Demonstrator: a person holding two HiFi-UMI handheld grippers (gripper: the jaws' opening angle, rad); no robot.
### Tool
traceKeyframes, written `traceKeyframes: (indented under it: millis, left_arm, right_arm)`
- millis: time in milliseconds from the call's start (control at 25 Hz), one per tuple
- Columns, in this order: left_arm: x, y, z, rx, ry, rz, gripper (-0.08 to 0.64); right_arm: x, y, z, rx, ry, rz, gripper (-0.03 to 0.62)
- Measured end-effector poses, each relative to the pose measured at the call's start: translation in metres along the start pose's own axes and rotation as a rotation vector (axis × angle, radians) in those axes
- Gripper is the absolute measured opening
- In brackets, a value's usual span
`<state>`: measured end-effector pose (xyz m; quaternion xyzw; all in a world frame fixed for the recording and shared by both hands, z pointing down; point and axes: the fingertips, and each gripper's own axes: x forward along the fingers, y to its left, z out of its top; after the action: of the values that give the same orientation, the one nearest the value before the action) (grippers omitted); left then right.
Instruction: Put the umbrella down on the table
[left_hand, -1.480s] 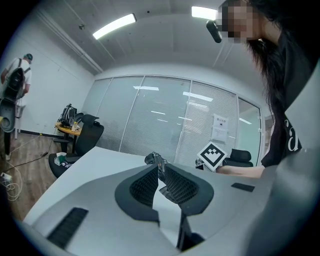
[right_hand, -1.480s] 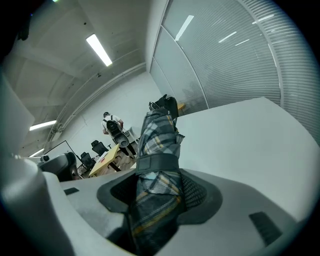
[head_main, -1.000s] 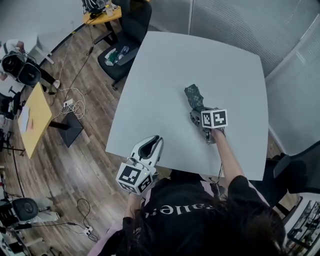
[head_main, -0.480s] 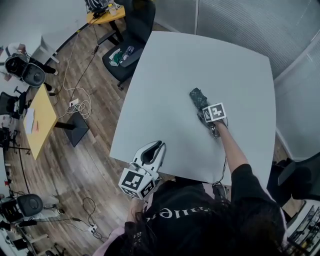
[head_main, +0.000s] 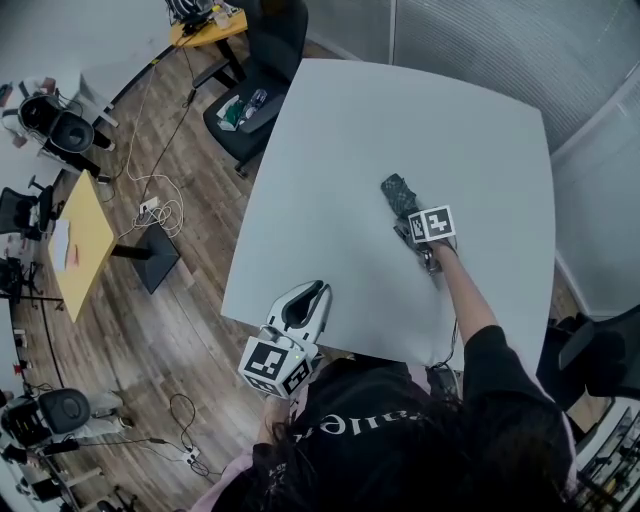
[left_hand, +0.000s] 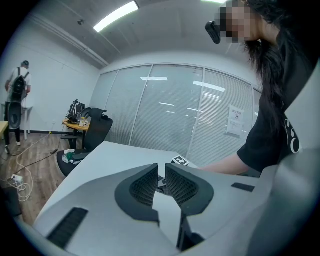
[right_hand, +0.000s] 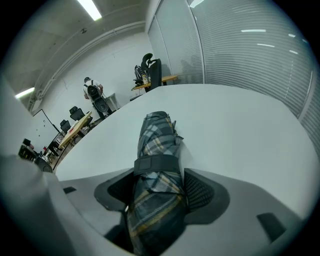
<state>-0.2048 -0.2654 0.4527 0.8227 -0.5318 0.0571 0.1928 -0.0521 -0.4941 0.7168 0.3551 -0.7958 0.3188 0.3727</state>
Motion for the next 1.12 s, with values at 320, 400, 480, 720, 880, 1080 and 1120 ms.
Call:
traceKeyframes:
  millis: [320, 400, 480, 720, 880, 1080, 1120]
  left_arm:
    - [-0.004, -0.005, 0.002, 0.002, -0.012, -0.009, 0.060]
    - [-0.007, -0.009, 0.001, 0.006, -0.015, -0.013, 0.060]
    - [-0.011, -0.013, 0.000, 0.010, -0.019, -0.018, 0.060]
    - [-0.018, -0.027, -0.003, 0.023, -0.030, -0.045, 0.060]
    - [-0.030, -0.043, -0.004, 0.029, -0.037, -0.066, 0.060]
    - [-0.043, -0.066, -0.016, 0.038, -0.041, -0.097, 0.061]
    - [-0.048, -0.071, -0.018, 0.039, -0.041, -0.103, 0.060]
  right_arm:
    - [-0.033, 0.003, 0.014, 0.026, -0.112, -0.009, 0.284]
    - [-0.049, 0.011, 0.017, 0.020, -0.158, 0.008, 0.284]
    - [-0.067, 0.021, 0.019, 0.027, -0.212, 0.037, 0.284]
    - [-0.120, 0.056, 0.009, 0.041, -0.327, 0.124, 0.270]
    - [-0.165, 0.081, -0.005, 0.052, -0.400, 0.160, 0.236]
    - [-0.211, 0.109, -0.033, 0.065, -0.475, 0.198, 0.215]
    - [-0.220, 0.116, -0.039, 0.069, -0.487, 0.204, 0.212]
